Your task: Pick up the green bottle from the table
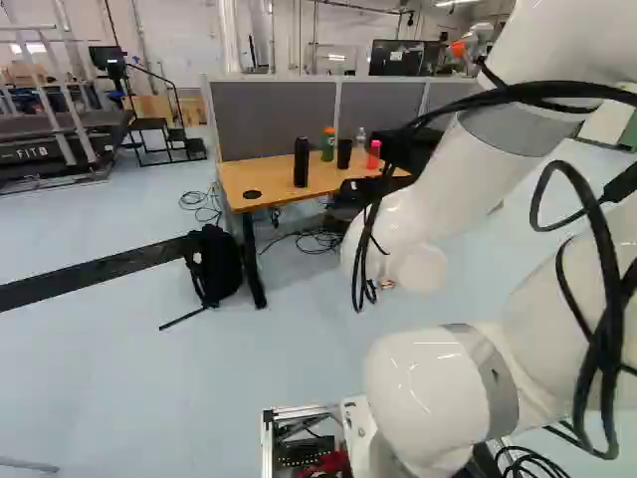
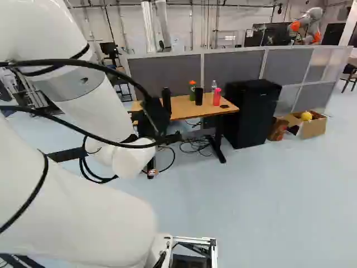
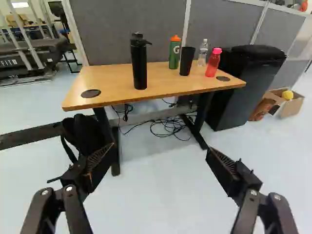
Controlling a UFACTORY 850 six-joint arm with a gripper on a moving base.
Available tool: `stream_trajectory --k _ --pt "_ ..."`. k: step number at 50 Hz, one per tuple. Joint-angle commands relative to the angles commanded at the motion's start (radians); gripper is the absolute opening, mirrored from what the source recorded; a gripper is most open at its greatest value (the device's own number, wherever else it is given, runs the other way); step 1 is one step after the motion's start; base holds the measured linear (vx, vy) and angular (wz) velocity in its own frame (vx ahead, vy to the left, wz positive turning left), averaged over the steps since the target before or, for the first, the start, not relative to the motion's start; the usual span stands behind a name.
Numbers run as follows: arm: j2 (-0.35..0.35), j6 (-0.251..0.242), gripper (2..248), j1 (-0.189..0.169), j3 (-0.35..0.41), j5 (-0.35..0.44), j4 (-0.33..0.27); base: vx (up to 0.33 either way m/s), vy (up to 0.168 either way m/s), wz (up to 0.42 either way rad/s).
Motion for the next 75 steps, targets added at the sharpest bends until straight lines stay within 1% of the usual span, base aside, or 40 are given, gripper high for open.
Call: stream_trajectory --k 75 --pt "0.000 0.000 247 0.000 0.000 0.000 0.000 0.000 0.000 -0.001"
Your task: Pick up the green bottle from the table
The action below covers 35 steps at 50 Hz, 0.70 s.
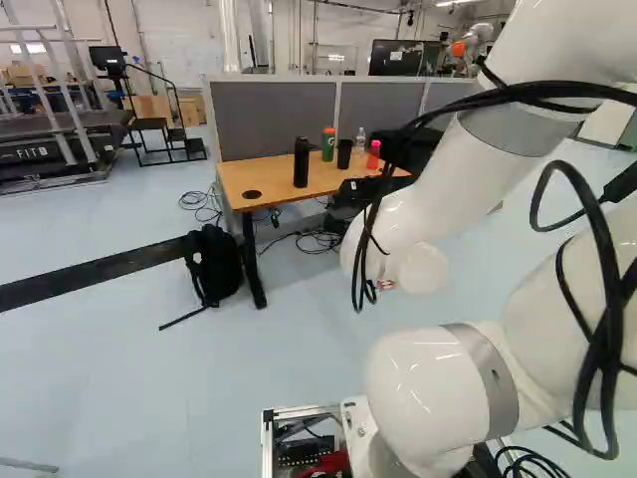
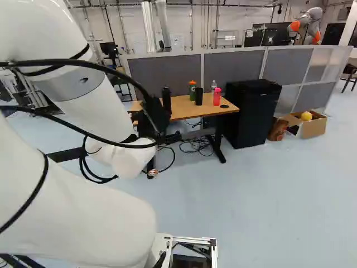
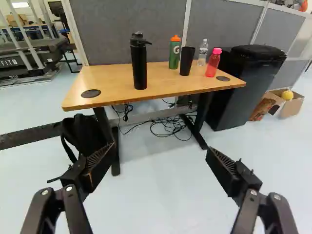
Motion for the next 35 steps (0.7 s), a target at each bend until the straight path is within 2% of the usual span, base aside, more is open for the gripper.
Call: stream_trajectory --k 21,35 --pt "0.000 0.000 247 0.000 0.000 0.000 0.000 0.019 -0.005 0.012" --pt "0.000 0.000 247 0.000 0.000 0.000 0.000 0.103 -0.098 0.006"
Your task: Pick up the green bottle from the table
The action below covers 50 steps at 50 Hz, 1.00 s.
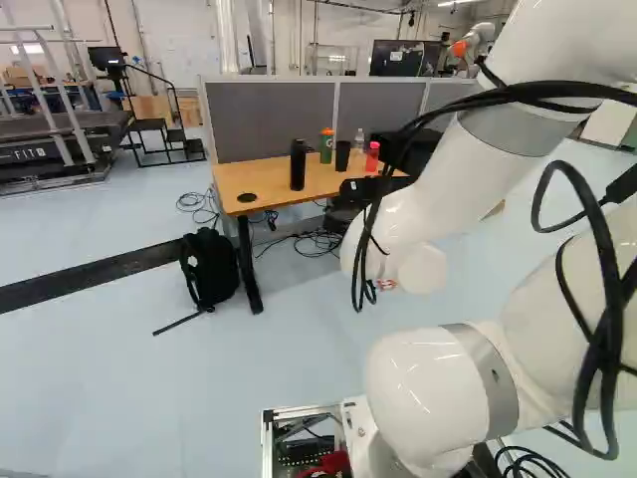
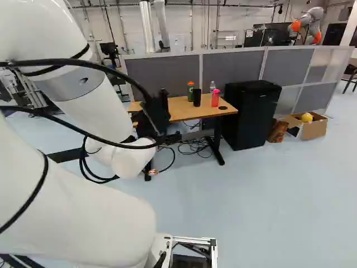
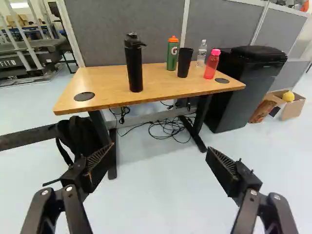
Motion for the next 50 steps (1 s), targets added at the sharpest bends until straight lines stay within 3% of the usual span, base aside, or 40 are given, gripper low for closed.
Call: stream_trajectory --k 27,50 --pt "0.000 0.000 247 0.000 0.000 0.000 0.000 0.228 -0.154 0.009" --pt "0.000 0.000 247 0.000 0.000 0.000 0.000 0.204 -0.096 0.154"
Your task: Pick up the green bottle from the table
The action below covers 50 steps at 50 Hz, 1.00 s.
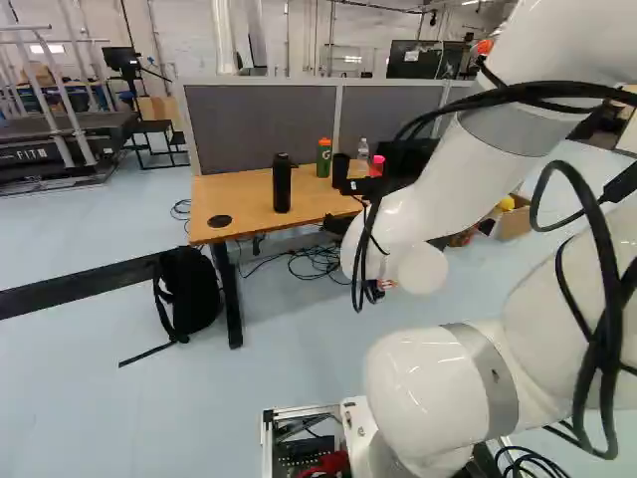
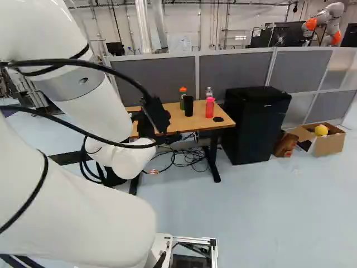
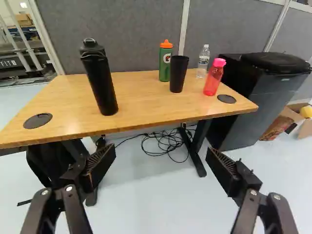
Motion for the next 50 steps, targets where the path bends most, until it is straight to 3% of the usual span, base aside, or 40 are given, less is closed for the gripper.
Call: stream_trajectory --k 28,50 --pt "0.000 0.000 247 0.000 0.000 0.000 0.000 0.198 -0.082 0.176" --pt "0.000 0.000 247 0.000 0.000 0.000 0.000 0.214 -0.108 0.004"
